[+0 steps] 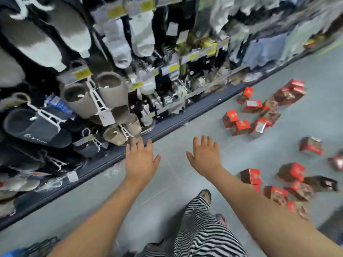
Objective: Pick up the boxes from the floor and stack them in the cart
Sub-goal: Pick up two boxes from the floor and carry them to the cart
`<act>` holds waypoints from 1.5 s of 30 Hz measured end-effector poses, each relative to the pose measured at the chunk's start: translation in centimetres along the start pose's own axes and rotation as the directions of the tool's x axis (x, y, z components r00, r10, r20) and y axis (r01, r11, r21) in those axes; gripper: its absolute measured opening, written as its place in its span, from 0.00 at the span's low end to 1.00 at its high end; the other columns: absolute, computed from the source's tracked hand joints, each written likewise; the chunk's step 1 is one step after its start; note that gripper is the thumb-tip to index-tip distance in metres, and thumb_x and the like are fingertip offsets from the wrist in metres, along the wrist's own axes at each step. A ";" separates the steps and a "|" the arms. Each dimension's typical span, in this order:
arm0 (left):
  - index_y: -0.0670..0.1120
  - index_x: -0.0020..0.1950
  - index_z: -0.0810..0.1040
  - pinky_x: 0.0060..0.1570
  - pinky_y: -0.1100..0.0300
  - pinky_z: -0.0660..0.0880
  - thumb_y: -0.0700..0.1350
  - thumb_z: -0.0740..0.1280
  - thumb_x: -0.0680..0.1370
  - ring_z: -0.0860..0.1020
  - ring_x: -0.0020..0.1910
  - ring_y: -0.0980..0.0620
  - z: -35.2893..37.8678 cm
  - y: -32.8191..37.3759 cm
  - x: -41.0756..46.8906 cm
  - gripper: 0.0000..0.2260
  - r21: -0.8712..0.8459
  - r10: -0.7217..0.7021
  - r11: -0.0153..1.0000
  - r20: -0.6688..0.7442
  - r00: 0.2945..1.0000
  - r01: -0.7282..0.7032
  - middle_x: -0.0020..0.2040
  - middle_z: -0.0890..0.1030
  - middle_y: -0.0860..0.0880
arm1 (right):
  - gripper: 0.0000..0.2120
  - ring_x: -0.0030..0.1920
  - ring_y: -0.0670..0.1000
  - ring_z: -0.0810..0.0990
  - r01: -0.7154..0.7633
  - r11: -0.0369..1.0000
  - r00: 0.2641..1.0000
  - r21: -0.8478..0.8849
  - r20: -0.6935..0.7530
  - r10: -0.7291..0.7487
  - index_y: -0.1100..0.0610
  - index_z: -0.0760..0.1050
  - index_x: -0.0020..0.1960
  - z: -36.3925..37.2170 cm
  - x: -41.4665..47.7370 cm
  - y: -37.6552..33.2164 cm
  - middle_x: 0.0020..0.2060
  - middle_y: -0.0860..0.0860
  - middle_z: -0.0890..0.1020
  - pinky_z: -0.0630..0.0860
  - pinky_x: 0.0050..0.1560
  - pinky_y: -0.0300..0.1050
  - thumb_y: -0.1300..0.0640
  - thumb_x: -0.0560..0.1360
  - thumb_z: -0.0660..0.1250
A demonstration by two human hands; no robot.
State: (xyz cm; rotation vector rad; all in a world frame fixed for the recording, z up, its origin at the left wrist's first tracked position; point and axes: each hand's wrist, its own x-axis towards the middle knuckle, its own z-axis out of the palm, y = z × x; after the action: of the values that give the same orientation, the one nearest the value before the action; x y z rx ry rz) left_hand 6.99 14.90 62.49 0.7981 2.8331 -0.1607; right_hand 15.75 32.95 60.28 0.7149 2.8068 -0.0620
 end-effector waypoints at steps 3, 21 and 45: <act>0.45 0.77 0.57 0.74 0.47 0.51 0.60 0.53 0.80 0.55 0.76 0.41 -0.2 7.7 4.5 0.30 0.006 0.127 0.992 0.002 0.992 -0.127 0.76 0.58 0.40 | 0.29 0.49 0.67 0.80 -0.132 0.987 0.990 0.089 0.067 0.126 0.64 0.79 0.54 2.1 1.6 7.4 0.47 0.66 0.80 0.77 0.46 0.58 0.44 0.63 0.77; 0.41 0.64 0.75 0.58 0.39 0.71 0.55 0.73 0.69 0.74 0.62 0.34 11.1 42.5 18.3 0.28 0.085 0.897 0.387 0.196 0.396 -0.918 0.62 0.76 0.36 | 0.32 0.67 0.64 0.67 -0.817 0.440 0.567 0.373 0.375 0.734 0.63 0.67 0.69 20.1 -3.5 34.3 0.64 0.64 0.72 0.63 0.68 0.57 0.43 0.74 0.66; 0.45 0.72 0.64 0.62 0.43 0.68 0.70 0.68 0.64 0.70 0.63 0.36 64.6 67.5 31.1 0.44 0.189 0.772 -0.625 0.006 -0.636 -0.757 0.65 0.72 0.37 | 0.50 0.71 0.63 0.64 -0.627 0.722 0.769 0.292 0.088 0.633 0.51 0.60 0.75 69.3 1.0 41.6 0.71 0.63 0.65 0.60 0.69 0.57 0.35 0.60 0.74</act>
State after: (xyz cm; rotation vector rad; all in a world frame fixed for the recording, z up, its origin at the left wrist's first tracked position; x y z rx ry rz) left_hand 26.57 77.84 -10.71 3.0976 0.5328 0.1434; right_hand 50.24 62.99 -6.37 1.7191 2.4225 -0.3735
